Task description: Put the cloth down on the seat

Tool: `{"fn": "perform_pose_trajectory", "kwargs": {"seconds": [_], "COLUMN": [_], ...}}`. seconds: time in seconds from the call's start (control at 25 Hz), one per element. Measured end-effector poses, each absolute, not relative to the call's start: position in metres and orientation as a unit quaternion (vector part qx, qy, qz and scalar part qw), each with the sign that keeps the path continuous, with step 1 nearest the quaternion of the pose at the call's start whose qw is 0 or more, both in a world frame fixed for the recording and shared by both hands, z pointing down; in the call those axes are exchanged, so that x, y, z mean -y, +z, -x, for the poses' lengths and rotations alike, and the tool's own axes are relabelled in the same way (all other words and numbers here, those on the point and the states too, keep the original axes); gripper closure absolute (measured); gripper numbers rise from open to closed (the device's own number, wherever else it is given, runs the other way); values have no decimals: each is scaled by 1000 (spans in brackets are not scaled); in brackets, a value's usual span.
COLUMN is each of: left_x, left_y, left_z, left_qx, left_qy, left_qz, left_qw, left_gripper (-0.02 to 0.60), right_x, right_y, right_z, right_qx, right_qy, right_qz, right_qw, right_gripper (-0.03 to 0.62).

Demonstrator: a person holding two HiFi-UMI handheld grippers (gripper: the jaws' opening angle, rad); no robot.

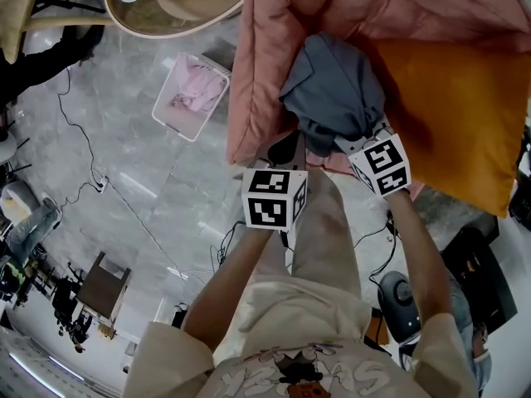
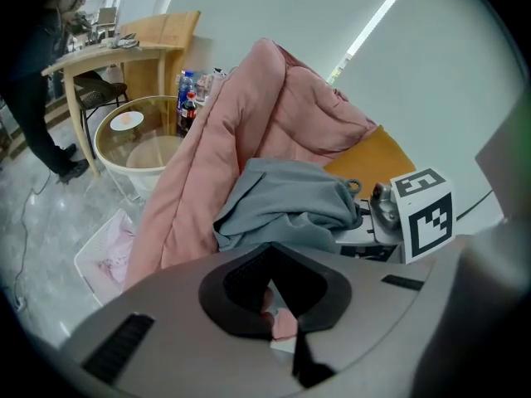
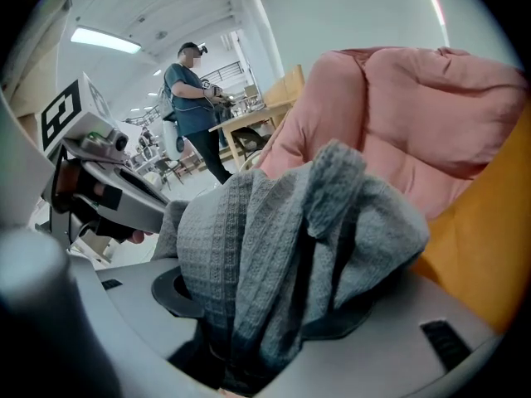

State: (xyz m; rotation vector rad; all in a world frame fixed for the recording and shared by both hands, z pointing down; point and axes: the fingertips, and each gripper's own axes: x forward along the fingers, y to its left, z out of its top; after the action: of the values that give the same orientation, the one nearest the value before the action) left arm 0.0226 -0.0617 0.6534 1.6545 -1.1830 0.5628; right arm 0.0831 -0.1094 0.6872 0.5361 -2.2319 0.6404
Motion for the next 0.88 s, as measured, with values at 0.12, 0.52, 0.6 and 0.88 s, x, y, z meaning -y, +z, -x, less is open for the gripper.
{"fn": "perform_pose_trajectory", "kwargs": {"seconds": [0.12,0.52,0.6,0.88], "left_x": [58,58,57,63], "left_y": [657,676,682,688], "left_z": [-27,-31,-33,-30], "left_qx": [485,473,464,445], "left_qy": [238,253,259,282], "left_qz": [-685,-688,-690,-703], "left_qw": [489,488,491,478], "left_gripper": [577,577,577,577], "right_x": [109,119,118,120], "right_y": [700,741,750,784], "right_z": [-84,-93,-94,-88], "right_qx": [868,853,848,831], "right_qy": [254,256,254,265], "right_qz": [-207,-218,-224,-234], "right_qw": [375,399,407,429], "right_gripper": [290,290,289,287]}}
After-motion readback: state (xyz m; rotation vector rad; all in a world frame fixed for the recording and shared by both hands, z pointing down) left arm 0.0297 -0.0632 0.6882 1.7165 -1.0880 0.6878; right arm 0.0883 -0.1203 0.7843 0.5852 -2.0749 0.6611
